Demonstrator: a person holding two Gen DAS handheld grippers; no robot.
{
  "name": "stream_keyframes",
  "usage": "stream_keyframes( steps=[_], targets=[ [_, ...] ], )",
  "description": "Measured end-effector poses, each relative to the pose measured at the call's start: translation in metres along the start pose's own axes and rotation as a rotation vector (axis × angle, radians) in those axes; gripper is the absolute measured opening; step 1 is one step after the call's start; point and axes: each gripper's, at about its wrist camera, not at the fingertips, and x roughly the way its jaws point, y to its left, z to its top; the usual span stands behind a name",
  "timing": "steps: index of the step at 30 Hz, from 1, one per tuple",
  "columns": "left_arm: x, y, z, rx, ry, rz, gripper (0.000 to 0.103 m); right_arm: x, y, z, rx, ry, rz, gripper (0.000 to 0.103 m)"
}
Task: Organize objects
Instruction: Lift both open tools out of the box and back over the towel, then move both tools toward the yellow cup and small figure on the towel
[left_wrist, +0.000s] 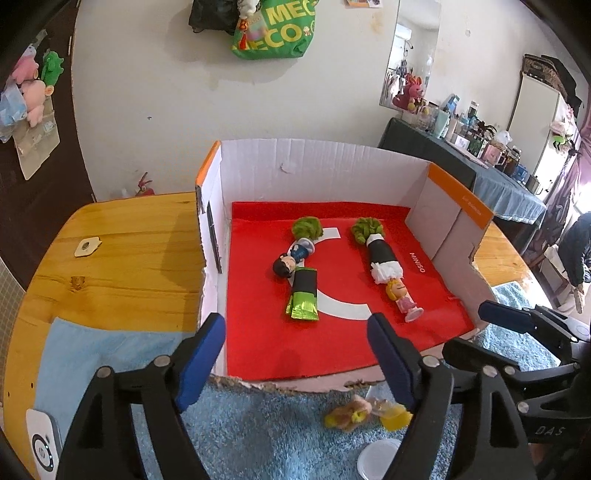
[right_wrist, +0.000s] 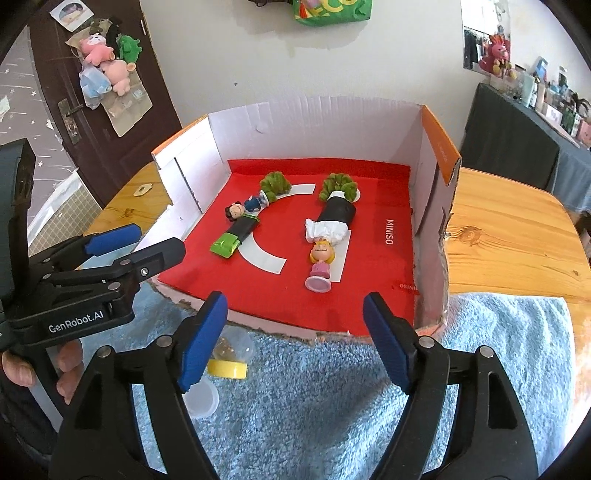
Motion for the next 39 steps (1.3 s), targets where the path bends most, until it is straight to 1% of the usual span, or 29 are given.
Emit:
stream_keyframes(
  steps=[2, 5, 8, 12, 16, 25, 39],
  targets=[
    [-0.003, -0.001, -0.002, 0.000, -0.004, 0.004, 0.087, -0.004, 0.002, -0.002, -0.003, -0.006, -0.002, 0.079],
    [-0.008, -0.002, -0.004, 0.003, -0.012, 0.014, 0.090, -0.007, 0.004, -0.004, -0.006, -0.008, -0.002, 0.080],
    [-0.012, -0.002, -0.007, -0.004, -0.015, 0.024, 0.097, -0.011, 0.007, -0.007, -0.011, -0.012, -0.005, 0.080],
    [-0.017, 0.000, -0.012, -0.011, -0.020, 0.027, 0.097, -0.017, 0.010, -0.013, -0.013, -0.015, -0.006, 0.080],
    [-0.022, 0.001, -0.017, -0.017, -0.018, 0.031, 0.099, -0.020, 0.011, -0.016, -0.014, -0.016, -0.006, 0.083],
    [-0.029, 0.000, -0.030, -0.011, -0.017, 0.029, 0.099, -0.027, 0.019, -0.033, -0.019, -0.013, -0.007, 0.083],
    [-0.024, -0.002, -0.055, 0.005, 0.017, 0.023, 0.099, -0.023, 0.021, -0.055, -0.016, 0.017, -0.010, 0.083]
  ],
)
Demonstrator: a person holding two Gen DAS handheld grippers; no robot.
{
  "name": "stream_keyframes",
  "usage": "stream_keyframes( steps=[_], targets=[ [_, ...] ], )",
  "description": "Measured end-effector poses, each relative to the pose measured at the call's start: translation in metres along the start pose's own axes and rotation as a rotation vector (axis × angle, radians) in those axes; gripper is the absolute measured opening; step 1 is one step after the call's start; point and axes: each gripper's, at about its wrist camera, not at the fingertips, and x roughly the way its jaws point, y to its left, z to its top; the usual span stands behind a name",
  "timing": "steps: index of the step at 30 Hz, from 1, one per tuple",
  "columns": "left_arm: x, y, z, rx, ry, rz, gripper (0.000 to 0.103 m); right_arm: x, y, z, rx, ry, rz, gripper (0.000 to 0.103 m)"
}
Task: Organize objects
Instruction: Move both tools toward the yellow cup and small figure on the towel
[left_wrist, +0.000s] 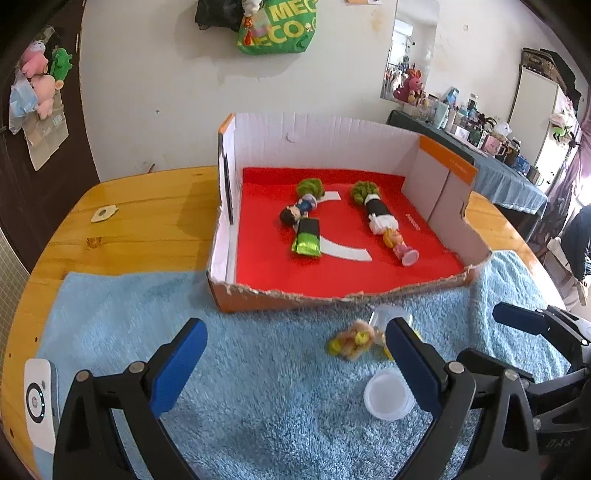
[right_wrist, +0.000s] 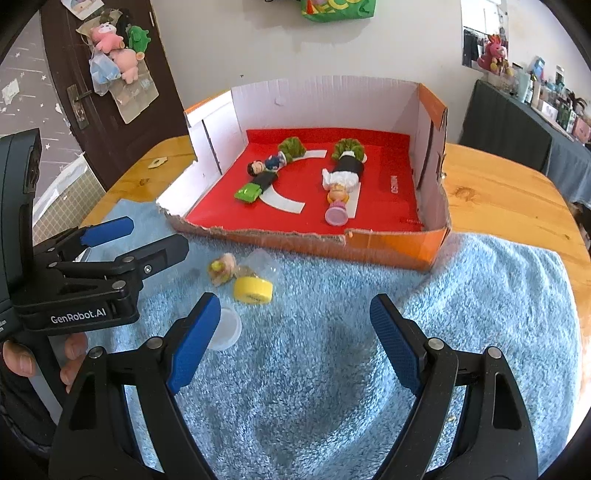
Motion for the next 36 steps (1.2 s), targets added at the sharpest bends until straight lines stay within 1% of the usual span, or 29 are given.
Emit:
stream_keyframes(
  steps=[8, 15, 19, 27, 32, 36],
  targets=[
    [0.012, -0.001, -0.010, 0.018, 0.037, -0.023, 0.099, 0.008, -0.002, -0.006, 0.006, 0.021, -0.001, 0.083],
    [0.026, -0.001, -0.015, 0.036, 0.071, -0.026, 0.097, 0.016, -0.005, -0.007, 0.011, 0.036, -0.002, 0.083],
    [0.031, -0.003, -0.017, 0.060, 0.085, -0.037, 0.094, 0.019, -0.006, -0.006, 0.016, 0.040, 0.010, 0.083],
    [0.041, -0.009, -0.015, 0.115, 0.088, -0.053, 0.093, 0.030, -0.001, 0.003, 0.006, 0.056, 0.042, 0.083],
    [0.045, -0.008, -0.015, 0.133, 0.095, -0.058, 0.085, 0.040, 0.002, 0.006, 0.000, 0.071, 0.047, 0.083],
    [0.046, -0.009, -0.015, 0.151, 0.086, -0.057, 0.075, 0.046, 0.001, 0.008, 0.004, 0.082, 0.051, 0.083]
  ],
)
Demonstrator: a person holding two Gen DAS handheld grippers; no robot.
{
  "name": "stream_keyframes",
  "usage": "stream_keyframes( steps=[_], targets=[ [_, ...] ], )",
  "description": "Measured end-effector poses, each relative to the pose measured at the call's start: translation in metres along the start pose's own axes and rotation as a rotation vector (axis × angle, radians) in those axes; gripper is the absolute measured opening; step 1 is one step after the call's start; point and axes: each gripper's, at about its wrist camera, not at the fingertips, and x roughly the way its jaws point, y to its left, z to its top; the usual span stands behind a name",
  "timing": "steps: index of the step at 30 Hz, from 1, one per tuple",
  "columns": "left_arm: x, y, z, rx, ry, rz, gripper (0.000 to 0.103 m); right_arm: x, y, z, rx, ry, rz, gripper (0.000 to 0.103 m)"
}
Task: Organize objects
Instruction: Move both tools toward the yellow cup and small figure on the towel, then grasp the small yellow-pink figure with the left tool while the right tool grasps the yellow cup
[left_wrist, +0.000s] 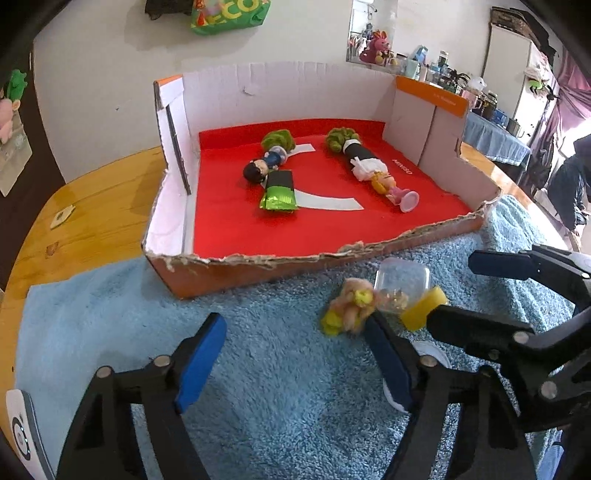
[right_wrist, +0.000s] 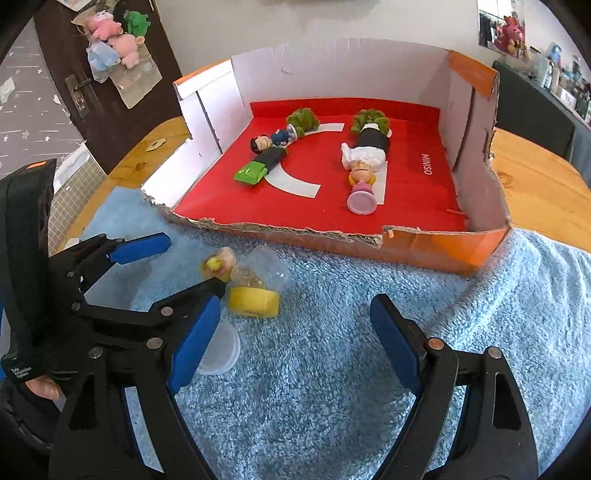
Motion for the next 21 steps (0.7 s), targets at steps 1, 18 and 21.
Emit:
stream_keyframes(
  steps=[1, 18, 21],
  targets=[
    [-0.001, -0.001, 0.000, 0.009, -0.006, 0.001, 0.074, 0.001, 0.000, 0.000, 0.002, 0.001, 0.001, 0.083],
    [0.008, -0.015, 0.011, 0.156, -0.013, -0.081, 0.047, 0.012, 0.000, 0.000, 0.012, 0.043, 0.124, 0.051],
    [0.008, -0.020, 0.011, 0.164, -0.017, -0.064, 0.042, 0.012, 0.002, 0.000, 0.007, 0.040, 0.124, 0.034]
  ],
)
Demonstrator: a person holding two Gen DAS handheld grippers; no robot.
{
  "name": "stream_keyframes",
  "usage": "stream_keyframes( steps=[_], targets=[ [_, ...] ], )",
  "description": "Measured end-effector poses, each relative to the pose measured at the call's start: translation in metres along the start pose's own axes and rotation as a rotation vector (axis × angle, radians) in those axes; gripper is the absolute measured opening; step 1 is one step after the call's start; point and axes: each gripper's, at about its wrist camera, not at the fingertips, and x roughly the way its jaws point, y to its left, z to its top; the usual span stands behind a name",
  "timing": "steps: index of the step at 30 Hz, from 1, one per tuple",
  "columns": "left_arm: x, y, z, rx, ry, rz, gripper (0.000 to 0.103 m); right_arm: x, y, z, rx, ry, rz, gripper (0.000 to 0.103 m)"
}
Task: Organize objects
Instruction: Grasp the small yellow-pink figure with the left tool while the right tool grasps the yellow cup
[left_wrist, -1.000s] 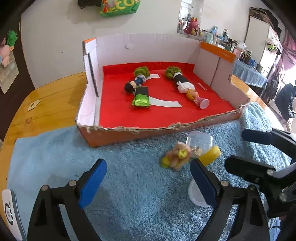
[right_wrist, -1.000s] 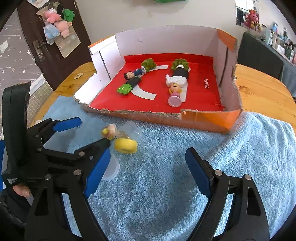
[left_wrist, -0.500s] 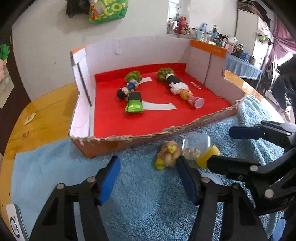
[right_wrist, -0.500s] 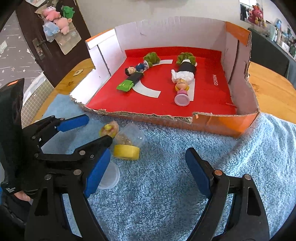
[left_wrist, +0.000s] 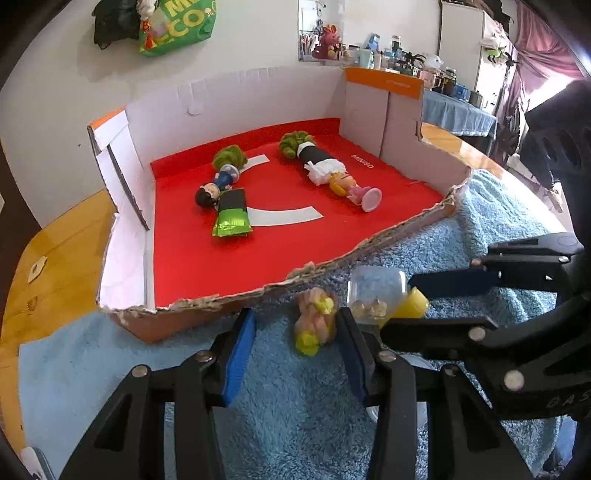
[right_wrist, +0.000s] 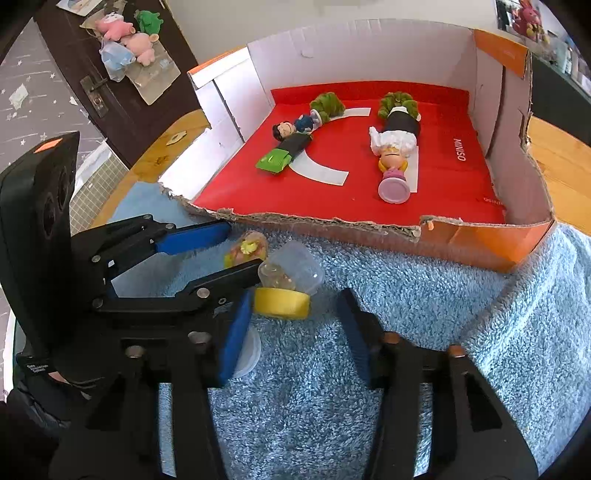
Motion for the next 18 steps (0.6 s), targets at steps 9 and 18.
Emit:
stream_keyframes(
  steps=[9, 18],
  targets=[
    [-0.008, -0.007, -0.003, 0.001, -0.022, -0.042, 0.021, -0.003, 0.002, -0.004, -0.007, -0.003, 0.013, 0.029],
    [-0.020, -0.010, -0.009, -0.024, -0.016, -0.038, 0.021, -0.012, 0.004, -0.009, -0.001, -0.028, 0.023, 0.029]
  ],
)
